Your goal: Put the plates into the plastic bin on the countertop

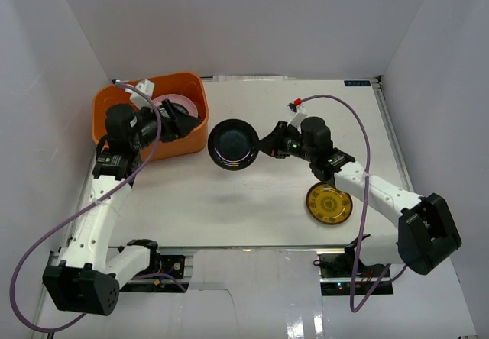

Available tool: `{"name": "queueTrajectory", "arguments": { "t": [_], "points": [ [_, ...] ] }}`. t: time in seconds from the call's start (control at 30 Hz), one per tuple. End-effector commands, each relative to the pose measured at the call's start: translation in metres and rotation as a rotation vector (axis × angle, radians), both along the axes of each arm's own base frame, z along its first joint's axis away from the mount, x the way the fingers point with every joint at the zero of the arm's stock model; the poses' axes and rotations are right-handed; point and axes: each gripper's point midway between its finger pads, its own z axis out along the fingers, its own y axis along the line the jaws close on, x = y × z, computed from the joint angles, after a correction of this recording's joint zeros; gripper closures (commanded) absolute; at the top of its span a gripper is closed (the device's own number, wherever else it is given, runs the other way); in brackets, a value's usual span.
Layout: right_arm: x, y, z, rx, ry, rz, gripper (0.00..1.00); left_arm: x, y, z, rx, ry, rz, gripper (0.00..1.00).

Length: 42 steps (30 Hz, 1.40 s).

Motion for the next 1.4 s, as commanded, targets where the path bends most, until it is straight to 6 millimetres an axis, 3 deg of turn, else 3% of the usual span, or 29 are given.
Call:
{"name": "queueTrajectory", "arguments": {
  "t": [0.0, 0.1, 0.23, 0.33, 0.37, 0.43, 0.5, 0.53, 0.57, 0.6, 0.63, 0.67, 0.73, 0.77, 0.8, 0.83, 0.87, 0.9, 0.97, 1.03, 1.17, 1.23, 1.3, 1.37],
  "points": [
    [-0.004, 0.013, 0.03, 0.049, -0.07, 0.062, 0.92, -0.046, -0.04, -0.06, -0.014, 0.178, -0.264, 0.21],
    [-0.01, 0.018, 0.026, 0.06, -0.055, 0.086, 0.92, -0.066, -0.06, -0.088, 0.012, 0.217, -0.355, 0.21],
    [-0.017, 0.022, 0.018, 0.067, -0.03, 0.114, 0.92, -0.067, -0.065, -0.112, 0.059, 0.254, -0.356, 0.25],
    [-0.018, 0.021, 0.012, 0.061, -0.017, 0.115, 0.92, -0.063, -0.068, -0.111, 0.058, 0.24, -0.358, 0.51],
    [-0.019, 0.021, 0.009, 0.057, -0.014, 0.112, 0.92, -0.062, -0.068, -0.108, 0.053, 0.229, -0.351, 0.78],
    [-0.02, 0.017, 0.003, 0.041, -0.002, 0.099, 0.92, -0.06, -0.068, -0.105, 0.046, 0.218, -0.345, 0.96],
    [-0.019, 0.01, -0.003, 0.018, -0.003, 0.068, 0.82, -0.059, -0.069, -0.098, 0.034, 0.191, -0.341, 1.0],
    [-0.021, 0.007, -0.007, 0.004, 0.0, 0.064, 0.62, -0.057, -0.069, -0.095, 0.03, 0.176, -0.337, 1.0],
    [-0.024, 0.003, -0.006, -0.004, -0.01, 0.057, 0.5, -0.057, -0.069, -0.093, 0.026, 0.169, -0.334, 1.0],
    [-0.023, -0.006, -0.015, -0.038, -0.005, 0.023, 0.39, -0.057, -0.069, -0.091, 0.015, 0.166, -0.327, 1.0],
    [-0.023, -0.016, -0.021, -0.075, -0.015, 0.0, 0.21, -0.057, -0.07, -0.091, 0.007, 0.165, -0.325, 1.0],
    [-0.028, -0.031, -0.023, -0.108, -0.01, -0.036, 0.15, -0.057, -0.07, -0.085, -0.002, 0.138, -0.323, 1.0],
    [-0.021, -0.074, -0.047, -0.193, 0.012, -0.18, 0.09, -0.06, -0.07, -0.082, -0.014, 0.127, -0.324, 1.0],
    [-0.026, -0.101, -0.05, -0.225, 0.023, -0.251, 0.09, -0.061, -0.07, -0.08, -0.016, 0.118, -0.324, 1.0],
    [-0.033, -0.123, -0.074, -0.266, 0.074, -0.299, 0.09, -0.065, -0.071, -0.074, -0.021, 0.099, -0.333, 1.0],
    [-0.025, -0.163, -0.083, -0.293, 0.1, -0.436, 0.11, -0.067, -0.071, -0.074, -0.025, 0.093, -0.339, 1.0],
    [-0.033, -0.193, -0.087, -0.325, 0.106, -0.533, 0.14, -0.069, -0.071, -0.072, -0.026, 0.086, -0.345, 1.0],
    [-0.037, -0.23, -0.109, -0.354, 0.163, -0.646, 0.17, -0.072, -0.072, -0.068, -0.027, 0.07, -0.355, 1.0],
    [-0.048, -0.264, -0.113, -0.374, 0.162, -0.77, 0.2, -0.075, -0.071, -0.068, -0.022, 0.06, -0.363, 1.0],
    [-0.07, -0.299, -0.136, -0.435, 0.266, -0.917, 0.27, -0.079, -0.072, -0.066, -0.023, 0.048, -0.376, 1.0],
    [-0.079, -0.324, -0.118, -0.396, 0.271, -1.124, 0.26, -0.084, -0.077, -0.073, -0.012, 0.051, -0.405, 1.0],
    [-0.085, -0.329, -0.128, -0.418, 0.306, -1.15, 0.25, -0.089, -0.081, -0.073, -0.014, 0.051, -0.428, 1.0],
    [-0.087, -0.316, -0.14, -0.386, 0.367, -1.1, 0.24, -0.091, -0.083, -0.07, -0.008, 0.039, -0.436, 1.0],
    [-0.095, -0.306, -0.164, -0.386, 0.457, -1.055, 0.24, -0.092, -0.083, -0.069, 0.005, 0.035, -0.423, 1.0]
  ]
}}
